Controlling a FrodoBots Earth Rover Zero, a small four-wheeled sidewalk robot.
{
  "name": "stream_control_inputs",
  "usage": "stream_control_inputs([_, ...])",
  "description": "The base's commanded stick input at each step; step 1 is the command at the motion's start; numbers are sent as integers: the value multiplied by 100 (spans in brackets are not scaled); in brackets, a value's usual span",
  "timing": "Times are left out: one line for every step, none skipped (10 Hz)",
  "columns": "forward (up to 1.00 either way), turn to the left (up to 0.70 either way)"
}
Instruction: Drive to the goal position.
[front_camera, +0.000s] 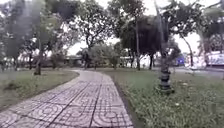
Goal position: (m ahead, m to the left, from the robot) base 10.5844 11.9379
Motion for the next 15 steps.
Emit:
stream_control_inputs([100,3])
stream_control_inputs([100,20])
stream_control_inputs([100,27])
stream_control_inputs([100,14])
stream_control_inputs([100,0])
stream_control_inputs([100,0])
stream_control_inputs([100,0])
stream_control_inputs([100,0])
stream_control_inputs([100,14])
stream_control_inputs([100,27])
stream_control_inputs([100,17])
stream_control_inputs([100,0])
stream_control_inputs([100,0])
stream_control_inputs([100,7])
stream_control_inputs([100,20])
